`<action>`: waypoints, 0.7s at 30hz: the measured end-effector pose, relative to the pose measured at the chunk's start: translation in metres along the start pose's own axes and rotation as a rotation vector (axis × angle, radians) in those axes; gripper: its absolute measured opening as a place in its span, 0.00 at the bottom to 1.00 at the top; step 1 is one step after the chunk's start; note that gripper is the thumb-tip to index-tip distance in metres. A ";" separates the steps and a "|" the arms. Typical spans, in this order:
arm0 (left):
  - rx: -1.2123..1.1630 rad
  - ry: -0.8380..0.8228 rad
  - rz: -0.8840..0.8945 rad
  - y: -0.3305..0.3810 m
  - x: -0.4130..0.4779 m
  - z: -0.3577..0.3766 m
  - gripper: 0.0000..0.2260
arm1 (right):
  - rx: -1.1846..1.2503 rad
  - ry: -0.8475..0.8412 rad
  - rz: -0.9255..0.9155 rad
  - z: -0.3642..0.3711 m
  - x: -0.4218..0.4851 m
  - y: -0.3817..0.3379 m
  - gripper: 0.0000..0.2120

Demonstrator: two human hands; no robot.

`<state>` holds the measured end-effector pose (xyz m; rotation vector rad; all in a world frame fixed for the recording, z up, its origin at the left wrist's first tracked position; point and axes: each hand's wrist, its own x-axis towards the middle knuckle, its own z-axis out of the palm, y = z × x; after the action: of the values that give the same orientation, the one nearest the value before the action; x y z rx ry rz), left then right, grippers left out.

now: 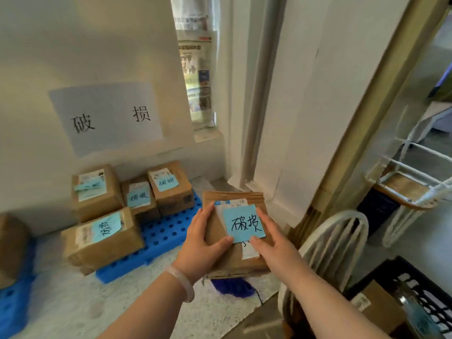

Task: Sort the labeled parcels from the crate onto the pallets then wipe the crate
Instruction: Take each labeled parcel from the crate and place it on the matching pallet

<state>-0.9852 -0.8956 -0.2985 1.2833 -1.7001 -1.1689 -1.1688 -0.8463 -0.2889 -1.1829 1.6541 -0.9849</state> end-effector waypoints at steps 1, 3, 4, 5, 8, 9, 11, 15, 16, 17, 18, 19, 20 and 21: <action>-0.002 0.015 -0.008 -0.008 -0.001 -0.016 0.34 | -0.002 -0.016 -0.009 0.016 0.005 -0.006 0.29; -0.026 0.046 -0.033 -0.023 -0.004 -0.046 0.35 | -0.002 -0.048 -0.026 0.048 0.013 -0.017 0.29; -0.037 0.065 -0.046 -0.029 -0.005 -0.060 0.36 | -0.004 -0.065 -0.030 0.063 0.017 -0.022 0.28; -0.040 0.085 -0.060 -0.035 -0.005 -0.073 0.37 | -0.001 -0.081 -0.034 0.077 0.021 -0.027 0.28; -0.028 0.125 -0.090 -0.050 -0.005 -0.104 0.38 | 0.022 -0.118 -0.036 0.111 0.030 -0.041 0.28; -0.020 0.134 -0.097 -0.053 -0.006 -0.112 0.38 | 0.037 -0.131 -0.030 0.120 0.032 -0.045 0.28; 0.000 0.152 -0.106 -0.059 -0.005 -0.125 0.37 | 0.061 -0.147 -0.002 0.132 0.037 -0.049 0.27; -0.001 0.167 -0.144 -0.060 0.001 -0.134 0.36 | 0.103 -0.153 0.058 0.142 0.046 -0.059 0.27; -0.011 0.168 -0.155 -0.061 0.005 -0.136 0.36 | 0.100 -0.147 0.060 0.144 0.051 -0.062 0.27; -0.018 0.172 -0.162 -0.062 0.010 -0.138 0.36 | 0.096 -0.139 0.058 0.146 0.056 -0.065 0.27; -0.023 0.181 -0.163 -0.063 0.016 -0.139 0.36 | 0.091 -0.128 0.056 0.147 0.062 -0.067 0.27; -0.024 0.190 -0.160 -0.065 0.022 -0.141 0.36 | 0.087 -0.116 0.055 0.149 0.068 -0.067 0.28; -0.022 0.198 -0.162 -0.066 0.029 -0.141 0.36 | 0.081 -0.103 0.054 0.150 0.075 -0.067 0.28; -0.020 0.204 -0.166 -0.068 0.036 -0.140 0.36 | 0.078 -0.091 0.055 0.150 0.081 -0.067 0.28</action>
<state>-0.8452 -0.9722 -0.3130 1.5002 -1.4540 -1.1037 -1.0234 -0.9583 -0.2914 -1.1089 1.5544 -0.9397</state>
